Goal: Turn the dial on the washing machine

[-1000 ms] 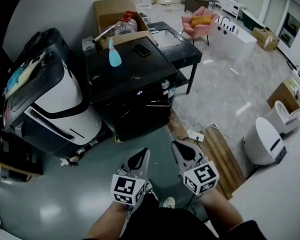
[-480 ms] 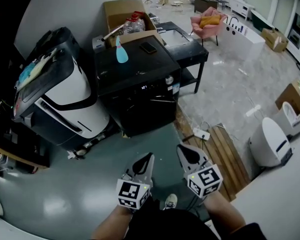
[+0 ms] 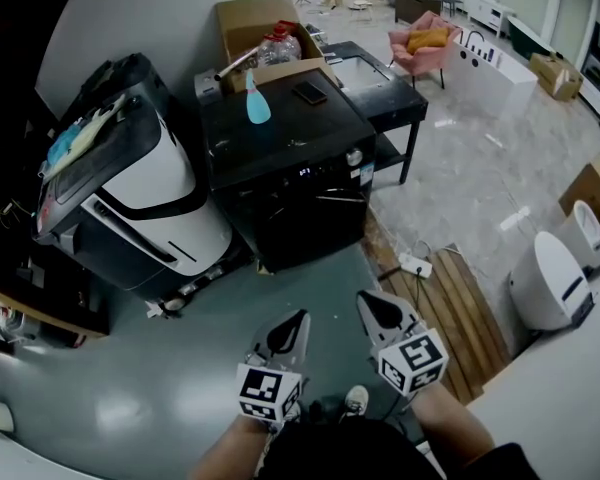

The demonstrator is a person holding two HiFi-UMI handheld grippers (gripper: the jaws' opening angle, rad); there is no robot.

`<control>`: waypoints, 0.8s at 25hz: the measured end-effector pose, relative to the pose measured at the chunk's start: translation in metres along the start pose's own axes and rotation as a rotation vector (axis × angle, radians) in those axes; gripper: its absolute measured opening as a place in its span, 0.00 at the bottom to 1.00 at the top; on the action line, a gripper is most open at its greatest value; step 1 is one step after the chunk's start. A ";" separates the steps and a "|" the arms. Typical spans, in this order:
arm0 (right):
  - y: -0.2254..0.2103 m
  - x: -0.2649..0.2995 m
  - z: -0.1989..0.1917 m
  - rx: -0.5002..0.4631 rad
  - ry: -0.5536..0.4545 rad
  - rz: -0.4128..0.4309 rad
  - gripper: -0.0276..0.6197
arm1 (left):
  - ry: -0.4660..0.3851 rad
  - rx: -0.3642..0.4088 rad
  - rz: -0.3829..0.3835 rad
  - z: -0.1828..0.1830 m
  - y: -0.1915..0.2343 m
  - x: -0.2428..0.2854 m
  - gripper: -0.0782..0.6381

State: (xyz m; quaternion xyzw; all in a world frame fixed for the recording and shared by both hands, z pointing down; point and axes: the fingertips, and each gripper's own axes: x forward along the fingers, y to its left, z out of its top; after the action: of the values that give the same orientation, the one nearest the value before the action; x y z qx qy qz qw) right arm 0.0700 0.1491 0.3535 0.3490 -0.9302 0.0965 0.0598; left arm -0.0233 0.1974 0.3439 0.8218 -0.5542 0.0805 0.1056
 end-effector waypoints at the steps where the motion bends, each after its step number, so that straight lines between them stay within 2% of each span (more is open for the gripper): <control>1: 0.006 0.004 -0.001 0.000 -0.001 0.000 0.04 | 0.003 -0.004 -0.001 -0.001 0.006 -0.004 0.12; 11: 0.065 0.038 -0.009 -0.005 0.032 -0.043 0.04 | -0.004 -0.021 -0.052 -0.009 0.063 -0.039 0.12; 20: 0.099 0.035 -0.011 -0.017 0.026 -0.121 0.04 | -0.038 -0.022 -0.113 -0.014 0.084 -0.064 0.12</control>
State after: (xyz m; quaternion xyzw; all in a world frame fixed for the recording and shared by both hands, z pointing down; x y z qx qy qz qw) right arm -0.0217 0.2021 0.3565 0.4026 -0.9074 0.0893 0.0805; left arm -0.1249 0.2280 0.3488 0.8519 -0.5097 0.0529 0.1086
